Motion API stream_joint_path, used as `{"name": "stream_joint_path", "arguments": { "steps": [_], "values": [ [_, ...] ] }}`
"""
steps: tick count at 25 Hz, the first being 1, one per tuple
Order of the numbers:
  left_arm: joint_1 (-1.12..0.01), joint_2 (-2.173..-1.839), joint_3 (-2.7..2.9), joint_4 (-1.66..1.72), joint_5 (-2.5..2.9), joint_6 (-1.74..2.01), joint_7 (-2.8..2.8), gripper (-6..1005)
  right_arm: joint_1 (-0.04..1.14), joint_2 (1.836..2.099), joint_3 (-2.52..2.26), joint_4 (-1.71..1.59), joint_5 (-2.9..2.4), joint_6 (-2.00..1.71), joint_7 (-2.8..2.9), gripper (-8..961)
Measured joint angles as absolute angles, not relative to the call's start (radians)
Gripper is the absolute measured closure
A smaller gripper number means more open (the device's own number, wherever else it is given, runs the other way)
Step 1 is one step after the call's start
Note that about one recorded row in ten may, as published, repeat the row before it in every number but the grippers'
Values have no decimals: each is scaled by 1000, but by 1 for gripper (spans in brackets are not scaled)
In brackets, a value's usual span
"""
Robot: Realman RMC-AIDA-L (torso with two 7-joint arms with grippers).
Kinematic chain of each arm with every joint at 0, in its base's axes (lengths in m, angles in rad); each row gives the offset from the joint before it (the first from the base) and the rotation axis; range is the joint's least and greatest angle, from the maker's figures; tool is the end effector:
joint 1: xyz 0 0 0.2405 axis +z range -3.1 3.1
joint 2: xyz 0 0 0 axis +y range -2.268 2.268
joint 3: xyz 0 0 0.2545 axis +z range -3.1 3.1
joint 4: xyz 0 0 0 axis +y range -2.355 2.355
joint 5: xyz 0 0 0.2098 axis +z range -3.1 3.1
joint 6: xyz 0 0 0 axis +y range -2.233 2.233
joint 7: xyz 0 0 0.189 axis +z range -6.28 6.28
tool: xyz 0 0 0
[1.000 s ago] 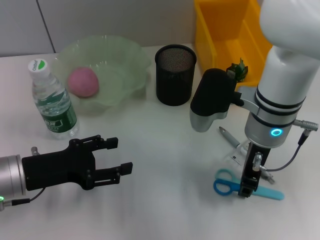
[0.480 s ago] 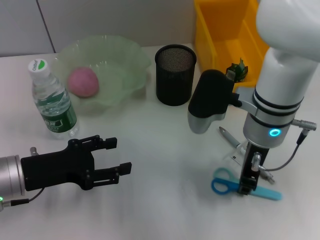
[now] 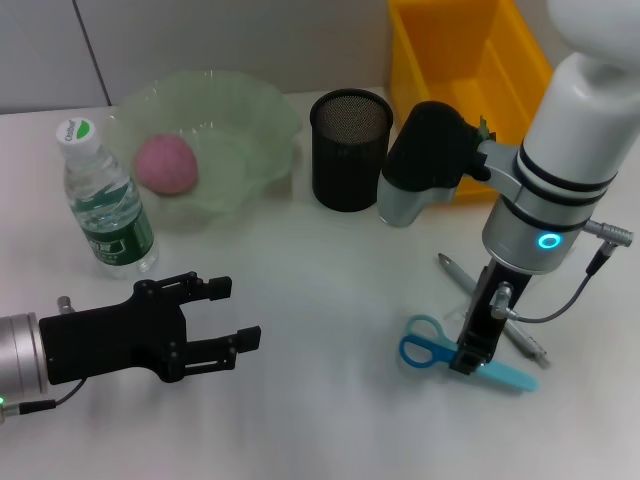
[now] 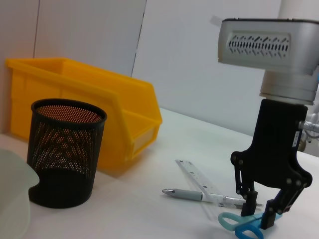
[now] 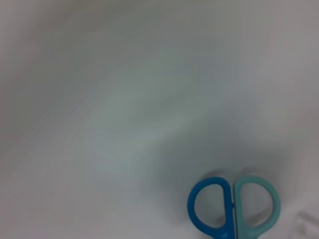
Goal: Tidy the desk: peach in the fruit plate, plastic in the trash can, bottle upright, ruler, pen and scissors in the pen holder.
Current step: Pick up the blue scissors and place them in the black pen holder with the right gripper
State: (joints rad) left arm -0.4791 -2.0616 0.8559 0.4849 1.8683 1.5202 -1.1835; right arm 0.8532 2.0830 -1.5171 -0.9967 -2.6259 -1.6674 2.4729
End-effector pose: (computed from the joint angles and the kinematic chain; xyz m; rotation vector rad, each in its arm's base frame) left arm -0.2558 0.3115 -0.0725 -2.7948 -0.5591 -0.7330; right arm 0.1978 0.3435 -0.0799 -2.7891 0.7748 -1.0008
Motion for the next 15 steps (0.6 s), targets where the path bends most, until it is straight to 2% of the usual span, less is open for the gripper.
{"name": "stream_joint_path", "arguments": {
  "steps": [15],
  "values": [
    [-483, -2057, 850, 491, 1867, 1519, -1181, 207, 767, 2080, -1235, -1084, -2533, -1679, 2339, 724]
  ]
}}
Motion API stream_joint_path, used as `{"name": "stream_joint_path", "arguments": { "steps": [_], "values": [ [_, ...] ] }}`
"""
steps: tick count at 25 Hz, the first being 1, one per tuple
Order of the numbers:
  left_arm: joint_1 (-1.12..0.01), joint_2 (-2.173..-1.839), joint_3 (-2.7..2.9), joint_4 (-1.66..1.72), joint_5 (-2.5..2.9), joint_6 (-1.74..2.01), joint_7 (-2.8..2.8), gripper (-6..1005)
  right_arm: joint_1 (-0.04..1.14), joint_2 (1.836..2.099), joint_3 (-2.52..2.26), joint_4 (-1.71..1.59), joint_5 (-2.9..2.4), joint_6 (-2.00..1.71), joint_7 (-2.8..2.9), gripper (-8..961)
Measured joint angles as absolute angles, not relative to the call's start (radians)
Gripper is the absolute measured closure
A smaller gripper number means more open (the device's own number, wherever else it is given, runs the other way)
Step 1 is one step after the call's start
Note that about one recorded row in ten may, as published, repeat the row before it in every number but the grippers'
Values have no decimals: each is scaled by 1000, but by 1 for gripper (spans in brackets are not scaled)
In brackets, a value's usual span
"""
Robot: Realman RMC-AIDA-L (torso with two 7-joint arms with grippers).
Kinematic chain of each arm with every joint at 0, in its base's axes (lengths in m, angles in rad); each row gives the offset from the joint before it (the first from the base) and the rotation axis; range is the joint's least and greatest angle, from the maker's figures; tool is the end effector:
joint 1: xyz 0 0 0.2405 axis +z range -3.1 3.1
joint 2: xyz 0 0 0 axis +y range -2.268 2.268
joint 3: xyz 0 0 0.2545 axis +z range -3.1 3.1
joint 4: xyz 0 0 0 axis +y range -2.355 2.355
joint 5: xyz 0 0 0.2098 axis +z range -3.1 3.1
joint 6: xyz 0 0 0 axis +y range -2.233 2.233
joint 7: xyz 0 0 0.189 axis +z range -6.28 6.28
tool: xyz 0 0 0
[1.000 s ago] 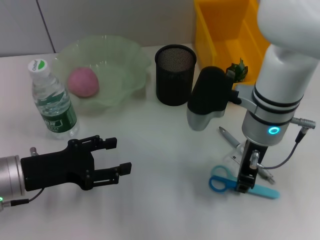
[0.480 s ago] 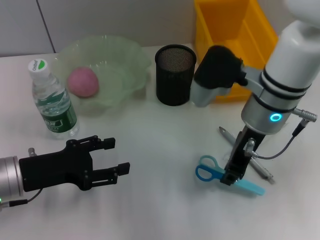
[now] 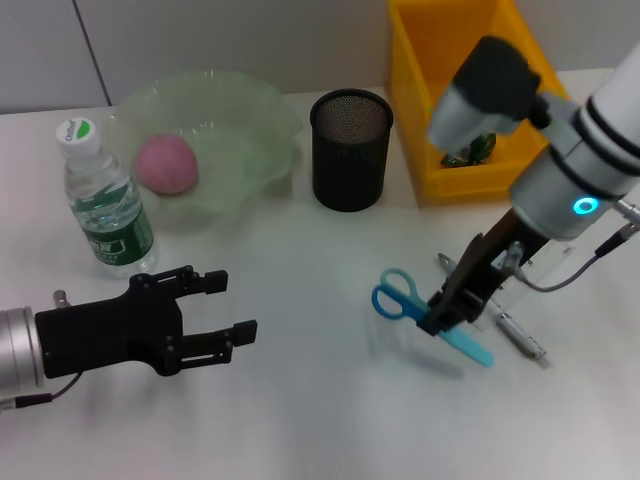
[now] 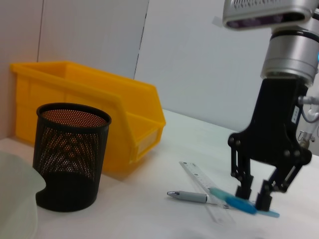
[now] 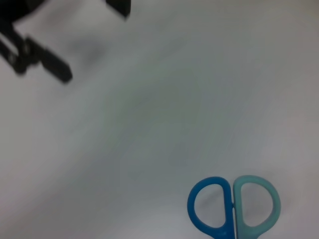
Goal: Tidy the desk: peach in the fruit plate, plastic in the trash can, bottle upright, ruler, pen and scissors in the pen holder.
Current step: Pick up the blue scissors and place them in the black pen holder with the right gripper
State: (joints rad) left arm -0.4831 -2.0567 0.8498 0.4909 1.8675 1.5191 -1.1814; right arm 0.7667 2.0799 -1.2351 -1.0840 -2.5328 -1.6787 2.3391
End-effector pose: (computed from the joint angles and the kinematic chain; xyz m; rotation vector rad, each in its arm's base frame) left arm -0.2557 0.3152 -0.0688 -2.7871 -0.5431 -0.7280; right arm 0.1899 0.3570 -0.0543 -2.8622 0.8997 -0.5420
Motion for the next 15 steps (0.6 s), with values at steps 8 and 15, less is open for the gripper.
{"name": "stream_joint_path", "arguments": {
  "steps": [8, 15],
  "values": [
    [-489, -2052, 850, 491, 1866, 1519, -1181, 207, 707, 2077, -1031, -1123, -2391, -1684, 2228, 724],
    [-493, -2053, 850, 492, 1866, 1519, -1181, 208, 653, 2075, -832, -1122, -2171, -1664, 2041, 724]
  ]
}}
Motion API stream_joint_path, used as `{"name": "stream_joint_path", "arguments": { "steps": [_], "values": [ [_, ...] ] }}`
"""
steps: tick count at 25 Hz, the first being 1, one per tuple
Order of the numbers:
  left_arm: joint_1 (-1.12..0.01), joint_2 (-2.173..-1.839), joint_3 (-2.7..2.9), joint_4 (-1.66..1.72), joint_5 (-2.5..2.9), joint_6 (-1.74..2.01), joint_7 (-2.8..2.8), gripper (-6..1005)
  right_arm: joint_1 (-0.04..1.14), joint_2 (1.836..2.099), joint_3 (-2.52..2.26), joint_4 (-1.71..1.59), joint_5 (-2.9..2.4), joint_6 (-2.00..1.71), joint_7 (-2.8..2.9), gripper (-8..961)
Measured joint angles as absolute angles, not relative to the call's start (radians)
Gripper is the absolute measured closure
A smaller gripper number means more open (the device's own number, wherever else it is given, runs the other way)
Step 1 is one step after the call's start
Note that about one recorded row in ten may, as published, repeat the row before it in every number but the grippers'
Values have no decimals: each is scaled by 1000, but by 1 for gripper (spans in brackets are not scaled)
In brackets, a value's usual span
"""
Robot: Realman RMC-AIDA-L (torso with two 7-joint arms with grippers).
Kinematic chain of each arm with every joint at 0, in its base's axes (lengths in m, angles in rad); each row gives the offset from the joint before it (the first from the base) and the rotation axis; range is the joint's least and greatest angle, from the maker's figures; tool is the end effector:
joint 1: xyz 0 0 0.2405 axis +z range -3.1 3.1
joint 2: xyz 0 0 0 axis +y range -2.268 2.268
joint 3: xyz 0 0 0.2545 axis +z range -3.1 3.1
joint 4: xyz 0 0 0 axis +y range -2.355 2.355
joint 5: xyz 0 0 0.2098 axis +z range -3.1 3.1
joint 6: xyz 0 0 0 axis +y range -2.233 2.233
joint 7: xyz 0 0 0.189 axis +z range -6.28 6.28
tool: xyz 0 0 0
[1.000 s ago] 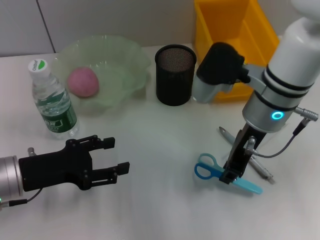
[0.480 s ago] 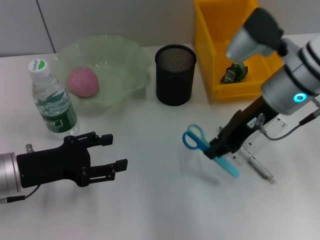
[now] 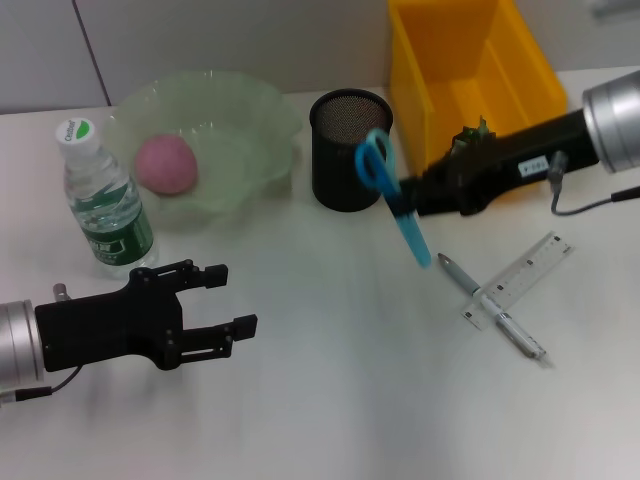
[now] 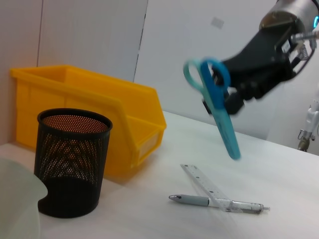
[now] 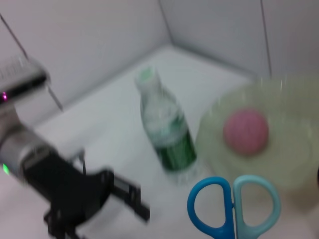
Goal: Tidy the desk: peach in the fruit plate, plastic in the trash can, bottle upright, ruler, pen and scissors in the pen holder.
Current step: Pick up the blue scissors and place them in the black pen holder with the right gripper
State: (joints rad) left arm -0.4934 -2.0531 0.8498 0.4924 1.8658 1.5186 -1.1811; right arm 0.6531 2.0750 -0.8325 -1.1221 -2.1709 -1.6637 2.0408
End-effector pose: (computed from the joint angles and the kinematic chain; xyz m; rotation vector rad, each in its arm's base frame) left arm -0.2532 0.3188 -0.0671 -2.7891 -0.5254 -0.7263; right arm 0.1697 0.3798 0.0053 -2.8100 0.8098 0.3672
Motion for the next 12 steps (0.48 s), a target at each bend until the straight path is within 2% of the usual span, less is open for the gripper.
{"name": "stream_joint_path", "arguments": {
  "steps": [12],
  "values": [
    [-499, -2059, 857, 494, 1867, 1519, -1173, 208, 618, 2067, -768, -969, -1934, -1485, 1816, 723]
  ]
}}
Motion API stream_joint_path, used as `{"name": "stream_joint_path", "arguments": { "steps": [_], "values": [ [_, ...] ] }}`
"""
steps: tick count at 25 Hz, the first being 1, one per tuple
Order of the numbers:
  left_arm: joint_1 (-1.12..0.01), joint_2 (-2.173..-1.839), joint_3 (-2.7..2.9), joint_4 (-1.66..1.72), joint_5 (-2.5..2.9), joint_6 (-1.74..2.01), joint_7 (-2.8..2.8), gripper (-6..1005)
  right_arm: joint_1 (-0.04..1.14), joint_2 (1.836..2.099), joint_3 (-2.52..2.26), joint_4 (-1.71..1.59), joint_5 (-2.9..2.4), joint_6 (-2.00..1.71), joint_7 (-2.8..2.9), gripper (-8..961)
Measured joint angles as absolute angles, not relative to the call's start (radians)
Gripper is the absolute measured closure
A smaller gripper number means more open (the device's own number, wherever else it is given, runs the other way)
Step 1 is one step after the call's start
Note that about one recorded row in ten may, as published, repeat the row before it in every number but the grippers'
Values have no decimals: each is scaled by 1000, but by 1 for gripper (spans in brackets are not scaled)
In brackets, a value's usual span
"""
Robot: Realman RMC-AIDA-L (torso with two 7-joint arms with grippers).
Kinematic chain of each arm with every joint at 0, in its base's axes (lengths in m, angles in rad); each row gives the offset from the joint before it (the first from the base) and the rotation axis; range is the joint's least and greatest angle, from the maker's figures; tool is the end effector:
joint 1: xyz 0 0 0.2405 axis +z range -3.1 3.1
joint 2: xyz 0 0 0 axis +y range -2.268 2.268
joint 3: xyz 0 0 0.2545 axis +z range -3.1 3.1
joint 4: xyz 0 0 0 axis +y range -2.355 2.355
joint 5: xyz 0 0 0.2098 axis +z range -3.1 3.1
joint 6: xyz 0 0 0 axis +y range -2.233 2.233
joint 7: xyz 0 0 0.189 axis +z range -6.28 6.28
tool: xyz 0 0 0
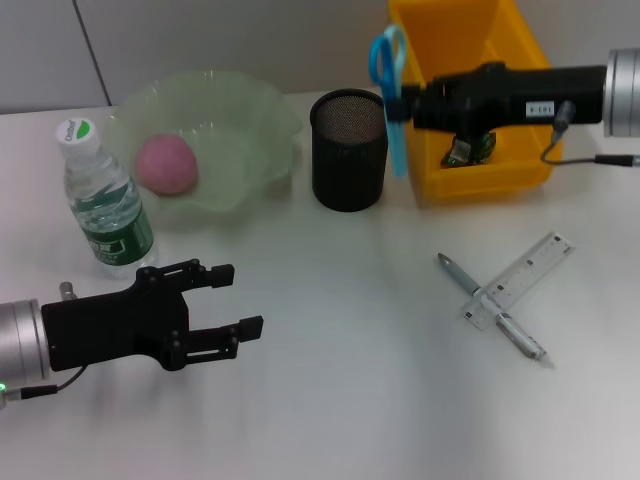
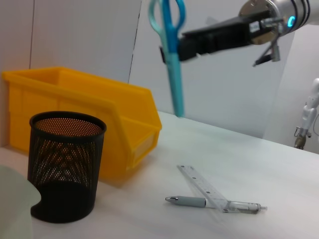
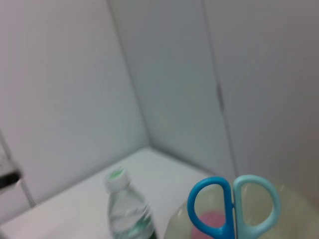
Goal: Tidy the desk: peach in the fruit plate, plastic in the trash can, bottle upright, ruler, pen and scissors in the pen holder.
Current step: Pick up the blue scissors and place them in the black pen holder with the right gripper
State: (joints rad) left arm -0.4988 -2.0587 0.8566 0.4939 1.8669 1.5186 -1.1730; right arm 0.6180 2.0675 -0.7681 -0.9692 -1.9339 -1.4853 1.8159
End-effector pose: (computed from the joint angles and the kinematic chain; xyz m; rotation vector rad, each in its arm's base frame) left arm -0.2499 0.3186 -0.0700 -2.8010 -0.5046 -0.7271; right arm 0.1744 0.4058 0.0183 -2.6108 0.6926 0.7154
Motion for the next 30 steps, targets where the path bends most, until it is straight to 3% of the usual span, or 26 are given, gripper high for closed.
{"name": "stream_joint_path", "arguments": {
  "steps": [30],
  "values": [
    [-498, -2065, 858, 485, 1862, 1505, -1102, 213, 722, 2075, -765, -559, -1635, -1060, 1507, 724]
  ]
}}
